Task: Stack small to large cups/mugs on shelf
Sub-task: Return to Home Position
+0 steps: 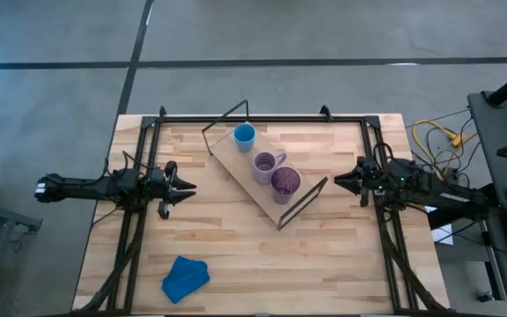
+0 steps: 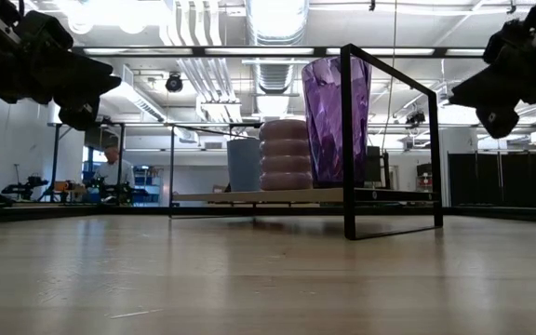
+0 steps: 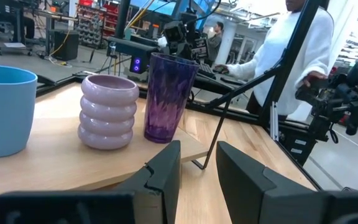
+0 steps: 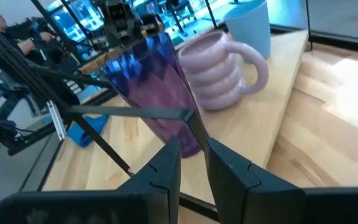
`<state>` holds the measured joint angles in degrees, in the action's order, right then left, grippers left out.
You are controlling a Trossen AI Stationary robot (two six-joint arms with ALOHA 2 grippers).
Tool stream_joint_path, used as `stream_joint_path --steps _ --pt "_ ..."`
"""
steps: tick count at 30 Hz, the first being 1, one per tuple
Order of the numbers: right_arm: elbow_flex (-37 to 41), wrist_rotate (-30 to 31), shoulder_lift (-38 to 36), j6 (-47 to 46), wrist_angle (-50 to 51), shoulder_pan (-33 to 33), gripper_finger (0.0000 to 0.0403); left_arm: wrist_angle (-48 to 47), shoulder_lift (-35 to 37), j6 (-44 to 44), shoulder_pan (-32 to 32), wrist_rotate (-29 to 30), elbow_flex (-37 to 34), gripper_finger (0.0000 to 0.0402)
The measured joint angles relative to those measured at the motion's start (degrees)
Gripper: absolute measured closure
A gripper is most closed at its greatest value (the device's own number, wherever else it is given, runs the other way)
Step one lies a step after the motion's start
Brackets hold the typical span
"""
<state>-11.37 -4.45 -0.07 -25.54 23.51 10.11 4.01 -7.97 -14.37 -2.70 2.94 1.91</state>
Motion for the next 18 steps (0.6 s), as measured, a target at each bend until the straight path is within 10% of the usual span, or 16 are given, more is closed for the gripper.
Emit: stream_joint_path --steps 18 --pt "1.3 0.0 0.1 0.0 0.2 0.0 0.0335 0.0 -0.2 0.0 0.0 0.0 0.0 0.0313"
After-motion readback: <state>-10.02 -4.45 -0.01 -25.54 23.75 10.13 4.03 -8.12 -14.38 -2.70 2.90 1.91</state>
